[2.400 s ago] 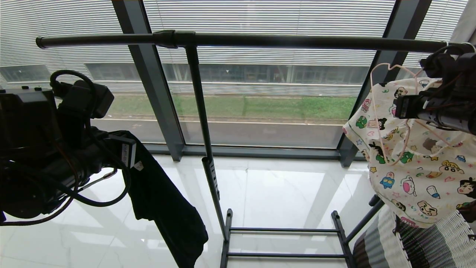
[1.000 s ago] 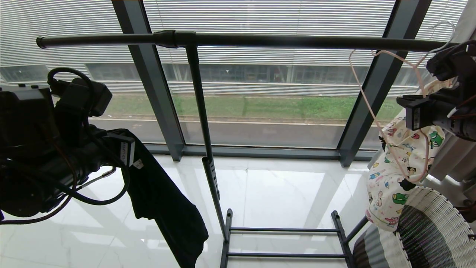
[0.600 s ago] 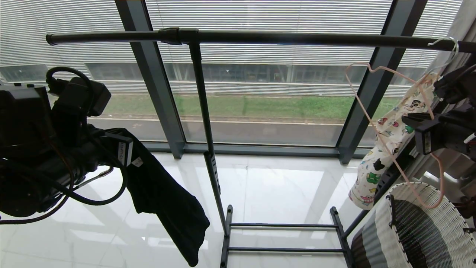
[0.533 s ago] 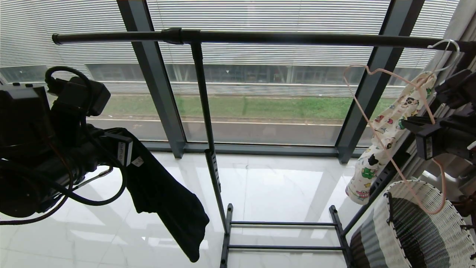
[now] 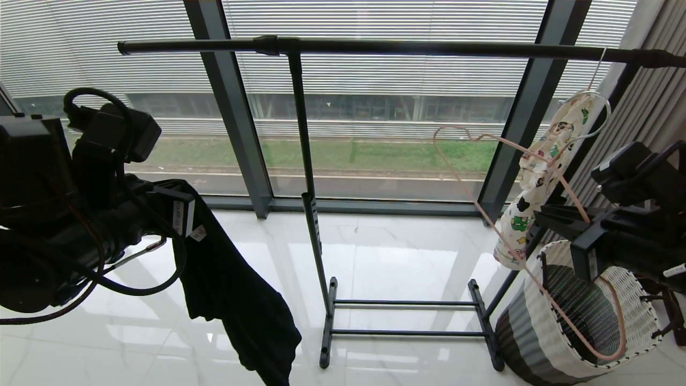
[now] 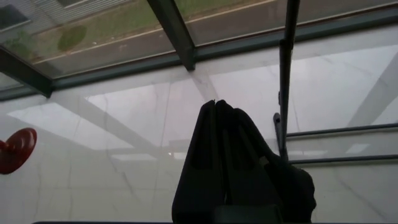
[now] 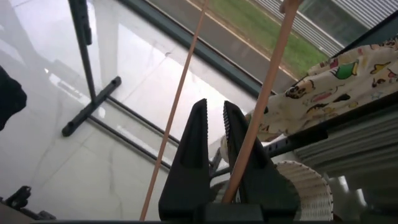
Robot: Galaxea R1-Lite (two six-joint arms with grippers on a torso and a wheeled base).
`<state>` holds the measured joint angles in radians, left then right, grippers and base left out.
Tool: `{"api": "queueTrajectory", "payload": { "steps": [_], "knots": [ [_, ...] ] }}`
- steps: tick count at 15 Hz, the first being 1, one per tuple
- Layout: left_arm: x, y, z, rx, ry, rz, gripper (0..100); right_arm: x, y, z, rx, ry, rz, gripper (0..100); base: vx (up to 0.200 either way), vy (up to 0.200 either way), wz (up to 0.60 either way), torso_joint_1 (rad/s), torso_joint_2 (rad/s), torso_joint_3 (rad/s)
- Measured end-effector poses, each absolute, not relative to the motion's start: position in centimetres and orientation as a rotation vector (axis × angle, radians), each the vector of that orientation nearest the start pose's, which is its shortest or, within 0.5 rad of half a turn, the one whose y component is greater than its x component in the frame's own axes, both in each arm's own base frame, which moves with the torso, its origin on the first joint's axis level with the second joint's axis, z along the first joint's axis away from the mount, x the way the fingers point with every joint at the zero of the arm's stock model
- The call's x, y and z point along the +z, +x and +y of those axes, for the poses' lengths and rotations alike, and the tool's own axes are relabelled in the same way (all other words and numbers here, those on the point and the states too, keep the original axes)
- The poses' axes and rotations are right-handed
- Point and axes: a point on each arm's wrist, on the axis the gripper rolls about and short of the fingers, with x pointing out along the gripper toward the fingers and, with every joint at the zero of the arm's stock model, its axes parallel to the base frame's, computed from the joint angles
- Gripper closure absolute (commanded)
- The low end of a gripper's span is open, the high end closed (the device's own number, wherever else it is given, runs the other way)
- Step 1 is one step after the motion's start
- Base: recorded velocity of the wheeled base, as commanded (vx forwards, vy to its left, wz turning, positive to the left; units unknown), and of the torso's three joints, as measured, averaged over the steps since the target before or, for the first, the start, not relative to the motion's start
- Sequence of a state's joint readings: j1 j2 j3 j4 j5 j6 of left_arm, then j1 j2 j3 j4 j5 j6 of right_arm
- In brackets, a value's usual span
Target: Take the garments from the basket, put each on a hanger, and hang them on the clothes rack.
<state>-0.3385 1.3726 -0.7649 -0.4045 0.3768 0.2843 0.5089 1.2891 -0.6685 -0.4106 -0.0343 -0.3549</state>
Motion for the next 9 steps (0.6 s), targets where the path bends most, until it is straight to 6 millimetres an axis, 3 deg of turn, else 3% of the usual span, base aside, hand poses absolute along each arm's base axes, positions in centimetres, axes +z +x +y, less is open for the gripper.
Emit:
{"api": "queueTrajectory", "payload": {
  "steps": [2, 6, 9],
  "knots": [
    [24.5, 22.3, -7.8, -0.016, 0.349, 0.166, 100, 21.8, 16.8, 11.6, 0.607, -0.416, 0.115, 100, 0.0, 0.0, 0.0, 0.0, 0.0, 0.0],
    [28.0, 26.2, -10.0, -0.028, 0.328, 0.064, 100, 19.4, 14.0, 14.6, 0.837, -0.484, 0.121, 100, 0.0, 0.0, 0.0, 0.0, 0.0, 0.0],
    [28.1, 27.5, -13.0, -0.098, 0.297, 0.049, 100, 18.9, 12.8, 16.6, 0.948, -0.517, 0.078, 100, 0.0, 0.0, 0.0, 0.0, 0.0, 0.0]
  ]
}}
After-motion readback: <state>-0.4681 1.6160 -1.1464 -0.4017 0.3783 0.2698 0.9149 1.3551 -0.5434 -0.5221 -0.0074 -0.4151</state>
